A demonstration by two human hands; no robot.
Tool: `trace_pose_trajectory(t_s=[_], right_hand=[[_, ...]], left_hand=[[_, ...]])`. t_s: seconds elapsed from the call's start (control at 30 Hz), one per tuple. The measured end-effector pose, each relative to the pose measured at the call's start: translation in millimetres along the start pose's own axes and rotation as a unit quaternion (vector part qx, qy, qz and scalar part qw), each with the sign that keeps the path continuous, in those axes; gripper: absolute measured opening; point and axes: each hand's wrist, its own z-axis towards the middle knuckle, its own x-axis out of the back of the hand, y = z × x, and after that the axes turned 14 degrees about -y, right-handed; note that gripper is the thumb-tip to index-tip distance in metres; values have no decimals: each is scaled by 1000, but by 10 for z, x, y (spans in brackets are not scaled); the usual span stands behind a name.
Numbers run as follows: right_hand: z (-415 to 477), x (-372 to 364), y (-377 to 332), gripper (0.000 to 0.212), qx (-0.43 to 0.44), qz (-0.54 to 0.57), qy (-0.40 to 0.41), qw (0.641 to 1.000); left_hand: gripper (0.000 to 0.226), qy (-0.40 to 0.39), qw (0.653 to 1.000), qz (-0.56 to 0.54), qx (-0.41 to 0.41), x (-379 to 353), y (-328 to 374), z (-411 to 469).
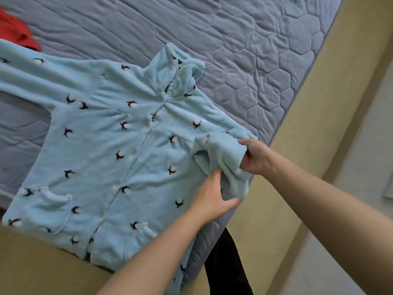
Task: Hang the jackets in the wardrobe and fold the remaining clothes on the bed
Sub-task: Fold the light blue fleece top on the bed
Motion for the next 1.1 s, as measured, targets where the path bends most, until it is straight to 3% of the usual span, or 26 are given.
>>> trace_pose_trajectory(t_s=[0.07, 0.17, 0.23, 0.27, 0.4, 0.47, 0.53, 0.57, 0.63, 0.67, 0.73, 0.83, 0.93, 0.97, 1.03, 1.1], right_hand=[[50, -64, -1, 34, 38, 105, -3, 994], [124, -94, -13, 32, 72, 149, 0, 986], [139, -97, -36, 31, 82, 113, -4, 990], [142, -95, -53, 30, 89, 66, -5, 994], [193, -148, -83, 32, 112, -206, -4, 972], [243, -246, 0, 32, 86, -347, -13, 934], [330, -343, 133, 32, 78, -472, -29, 877], [387, -390, 204, 30, 90, -519, -38, 849], [525, -463, 317, 32, 122, -612, -23, 781], [595, -485, 356, 34, 140, -651, 9, 746], [712, -503, 401, 35, 175, -697, 77, 691], [815, -431, 428, 43, 190, -747, 154, 619], [850, -370, 415, 56, 218, -768, 206, 566], [847, -346, 389, 60, 229, -771, 228, 549], [836, -266, 272, 68, 228, -758, 260, 553], [812, -140, 56, 69, 174, -737, 220, 615]], left_hand=[[79, 75, 995, 9, 58, -109, 116, 257], [39, 192, 966, -119, 122, -62, 223, 558], [14, 195, 956, -189, 112, 98, 154, 636], [7, 174, 959, -201, 102, 214, 96, 589], [21, 20, 957, -256, 133, 873, -197, 73], [20, -76, 932, -293, 198, 1350, -417, -286], [36, -94, 910, -308, 262, 1822, -630, -594], [39, -45, 916, -284, 281, 2027, -784, -693], [37, 186, 918, -180, 301, 2311, -1137, -805], [42, 284, 897, -142, 308, 2373, -1269, -870], [53, 377, 865, -96, 317, 2316, -1498, -970], [41, 397, 859, -100, 306, 1972, -1765, -992], [40, 270, 915, -109, 280, 1684, -1836, -846], [38, 261, 924, -85, 266, 1646, -1842, -783], [31, 314, 919, -5, 238, 1653, -1816, -677], [26, 383, 902, 37, 197, 1715, -1752, -611]])
